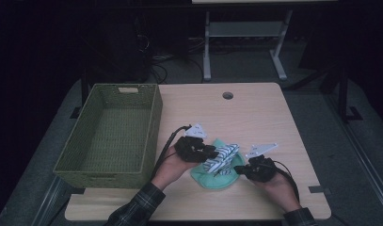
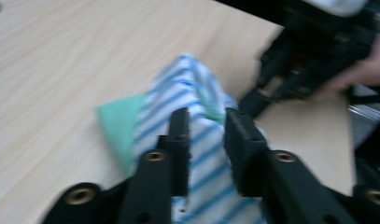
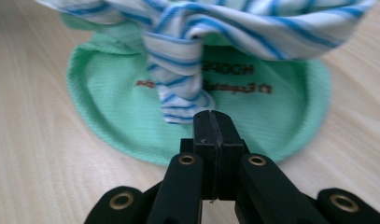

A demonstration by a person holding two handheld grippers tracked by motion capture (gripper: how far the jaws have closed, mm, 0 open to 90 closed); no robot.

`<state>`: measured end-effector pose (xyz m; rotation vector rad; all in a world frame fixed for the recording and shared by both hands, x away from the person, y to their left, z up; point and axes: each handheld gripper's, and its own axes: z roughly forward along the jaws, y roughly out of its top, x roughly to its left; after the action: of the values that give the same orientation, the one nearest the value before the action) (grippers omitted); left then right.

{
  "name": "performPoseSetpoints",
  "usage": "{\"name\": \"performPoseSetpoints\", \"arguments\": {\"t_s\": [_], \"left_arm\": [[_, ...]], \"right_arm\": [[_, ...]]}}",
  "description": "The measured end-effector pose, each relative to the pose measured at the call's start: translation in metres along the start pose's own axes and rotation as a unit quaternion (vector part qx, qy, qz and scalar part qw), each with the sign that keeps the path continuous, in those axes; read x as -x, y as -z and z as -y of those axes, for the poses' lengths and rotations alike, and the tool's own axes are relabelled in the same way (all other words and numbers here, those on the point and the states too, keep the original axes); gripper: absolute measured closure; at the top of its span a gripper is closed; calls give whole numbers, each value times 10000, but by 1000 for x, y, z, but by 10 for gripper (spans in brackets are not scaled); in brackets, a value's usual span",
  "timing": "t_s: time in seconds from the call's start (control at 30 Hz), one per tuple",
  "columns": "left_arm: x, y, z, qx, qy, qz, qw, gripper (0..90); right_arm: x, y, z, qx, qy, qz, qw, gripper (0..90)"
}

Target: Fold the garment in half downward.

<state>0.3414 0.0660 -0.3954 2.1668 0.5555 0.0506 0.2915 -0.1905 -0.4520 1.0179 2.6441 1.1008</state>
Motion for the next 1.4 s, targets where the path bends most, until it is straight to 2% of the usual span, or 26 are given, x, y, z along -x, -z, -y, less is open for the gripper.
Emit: {"name": "performPoseSetpoints", "arguments": {"t_s": [0.13,0.2,0.23,0.3,0.5,0.77,0.9,1.0,1.13,1.4], "left_arm": [[-13,-13,3,-210,60,-180,9996,861],[-17,-21,6,-279,71,-150,9995,878],[-16,-24,8,-331,138,-127,9993,882],[-16,-29,9,-412,53,-77,9991,884],[-7,-38,10,-478,-19,100,9988,885],[10,-49,8,-510,-148,380,9979,892],[16,-55,9,-566,-225,403,9973,892],[17,-61,12,-581,-188,415,9973,892],[18,-67,14,-629,-200,417,9969,892],[24,-82,13,-776,-321,418,9956,893]], "right_arm": [[-5,-5,-2,6,101,-88,9999,895],[-7,-8,-4,-16,69,-110,9999,895],[-7,-9,-4,18,133,-124,9998,895],[-8,-12,-6,17,135,-121,9998,895],[-7,-15,-8,22,164,-113,9998,896],[-6,-10,-7,143,80,-112,9998,896],[-4,-10,-5,175,35,-118,9998,896],[-3,-9,-4,160,14,-102,9998,895],[3,-4,0,113,34,72,9999,895],[22,11,9,132,-213,472,9986,896]]}}
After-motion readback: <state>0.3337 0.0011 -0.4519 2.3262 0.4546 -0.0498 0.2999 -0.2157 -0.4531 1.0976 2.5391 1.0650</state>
